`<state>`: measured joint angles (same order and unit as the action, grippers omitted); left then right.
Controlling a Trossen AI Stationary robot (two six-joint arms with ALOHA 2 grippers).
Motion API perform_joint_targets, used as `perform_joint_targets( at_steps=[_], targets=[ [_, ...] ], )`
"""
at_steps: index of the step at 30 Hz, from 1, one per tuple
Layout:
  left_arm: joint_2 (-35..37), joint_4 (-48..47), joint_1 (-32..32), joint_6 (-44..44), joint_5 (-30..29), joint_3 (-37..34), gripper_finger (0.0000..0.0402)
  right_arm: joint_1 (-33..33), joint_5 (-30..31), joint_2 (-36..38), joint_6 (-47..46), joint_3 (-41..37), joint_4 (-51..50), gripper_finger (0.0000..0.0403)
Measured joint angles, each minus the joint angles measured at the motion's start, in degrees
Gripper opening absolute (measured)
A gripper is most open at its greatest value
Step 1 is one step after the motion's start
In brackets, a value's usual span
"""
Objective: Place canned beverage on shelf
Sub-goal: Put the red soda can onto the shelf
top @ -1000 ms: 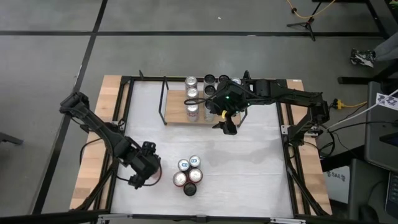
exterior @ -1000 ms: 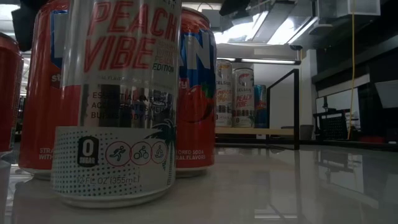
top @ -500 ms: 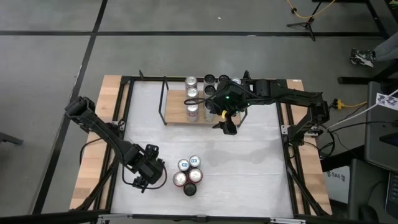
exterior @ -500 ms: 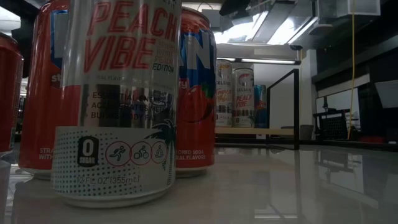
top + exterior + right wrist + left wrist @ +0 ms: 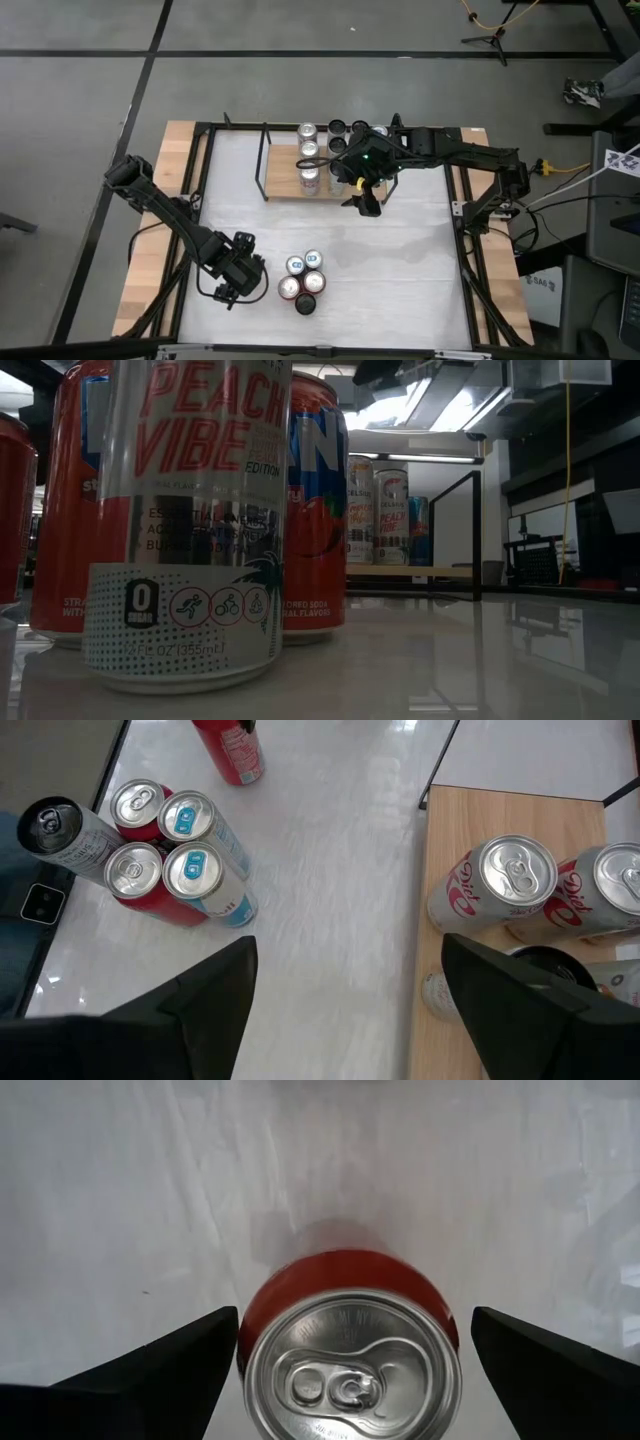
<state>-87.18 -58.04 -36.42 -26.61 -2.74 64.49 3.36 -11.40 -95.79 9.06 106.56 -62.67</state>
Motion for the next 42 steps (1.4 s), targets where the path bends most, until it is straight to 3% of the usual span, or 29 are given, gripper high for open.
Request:
perform_joint_targets(
  at_steps=[7,24,33,42],
  targets=[
    [0.00,-0.67,0.00,0.16,-0.05,0.00,0.0394,0.00,0.00,0.00,0.00,0.00,0.00,0.0312],
    [0.00,-2.27,-0.17,10.50,-1.23,0.00,0.0394,0.00,-0.01,0.00,0.02,0.00,0.00,0.0312],
    [0.00,-0.21,-0.15,10.67,-1.25,0.00,0.0393,0.00,0.00,0.00,0.02,0.00,0.00,0.0312],
    [0.02,-0.37,-0.15,9.34,-0.92,0.00,0.0361,0.01,-0.01,0.00,0.02,0.00,0.00,0.0312]
  ],
)
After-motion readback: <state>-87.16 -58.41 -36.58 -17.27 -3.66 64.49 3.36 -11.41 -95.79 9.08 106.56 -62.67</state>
